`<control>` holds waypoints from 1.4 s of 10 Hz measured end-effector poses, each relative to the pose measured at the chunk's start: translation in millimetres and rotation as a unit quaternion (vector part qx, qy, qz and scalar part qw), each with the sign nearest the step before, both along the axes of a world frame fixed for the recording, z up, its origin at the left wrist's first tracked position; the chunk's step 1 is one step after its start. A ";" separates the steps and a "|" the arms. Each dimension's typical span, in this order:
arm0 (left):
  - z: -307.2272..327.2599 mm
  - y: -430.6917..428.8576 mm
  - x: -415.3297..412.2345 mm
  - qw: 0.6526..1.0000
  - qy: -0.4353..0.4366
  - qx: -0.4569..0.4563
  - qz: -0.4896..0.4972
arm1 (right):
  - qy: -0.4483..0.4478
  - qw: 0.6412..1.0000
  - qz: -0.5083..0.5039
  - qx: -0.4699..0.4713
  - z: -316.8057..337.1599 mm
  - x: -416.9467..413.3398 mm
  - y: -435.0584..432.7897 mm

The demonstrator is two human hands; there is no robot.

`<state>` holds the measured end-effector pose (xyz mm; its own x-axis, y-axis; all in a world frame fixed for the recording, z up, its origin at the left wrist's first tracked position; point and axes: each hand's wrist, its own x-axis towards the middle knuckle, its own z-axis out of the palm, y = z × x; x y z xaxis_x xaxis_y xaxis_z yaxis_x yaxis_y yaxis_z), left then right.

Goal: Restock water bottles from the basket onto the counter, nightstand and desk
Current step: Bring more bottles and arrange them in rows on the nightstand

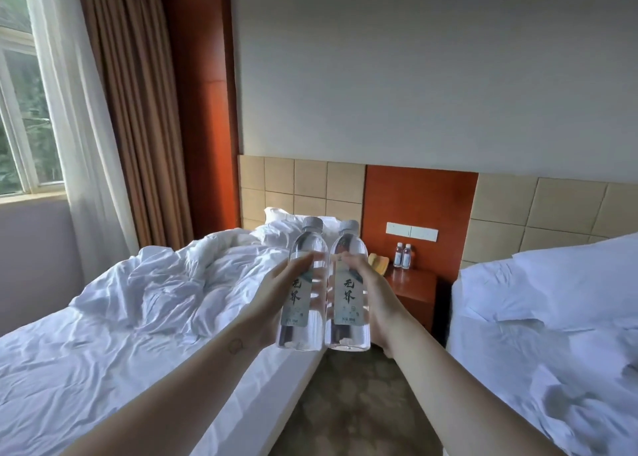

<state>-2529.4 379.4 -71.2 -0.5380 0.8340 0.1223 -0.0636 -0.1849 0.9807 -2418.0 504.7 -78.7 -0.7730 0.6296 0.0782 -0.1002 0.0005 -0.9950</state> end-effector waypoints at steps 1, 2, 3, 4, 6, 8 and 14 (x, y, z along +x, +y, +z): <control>-5.6 36.0 -38.7 0.999 -0.008 -0.003 -0.034 | -0.013 0.999 -0.032 -0.011 -7.5 -30.6 26.9; -15.0 76.1 -64.2 0.998 -0.022 -0.018 -0.055 | -0.011 0.997 -0.055 -0.059 -12.8 -50.2 55.5; -25.0 114.6 -81.7 0.996 -0.045 -0.024 -0.079 | -0.022 0.993 -0.096 -0.070 -22.7 -61.2 84.9; -35.8 162.1 -93.0 0.993 -0.055 -0.027 -0.104 | -0.042 0.988 -0.128 -0.078 -35.4 -70.5 131.5; -49.5 272.9 -103.8 0.989 -0.066 -0.014 -0.131 | -0.064 0.978 -0.182 -0.083 -40.9 -76.1 226.4; -54.0 399.8 -114.6 0.985 -0.062 0.014 -0.158 | -0.074 0.981 -0.166 -0.065 -34.4 -78.1 353.0; -83.4 707.1 -176.9 0.981 -0.041 0.007 -0.188 | -0.038 0.979 -0.169 -0.105 -66.3 -128.1 649.9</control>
<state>-2706.3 1086.5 -154.6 -0.2006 0.9742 0.1035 -0.2093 -0.1459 0.9669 -2546.1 1154.7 -145.1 -0.5162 0.8465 -0.1305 -0.0550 -0.1848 -0.9812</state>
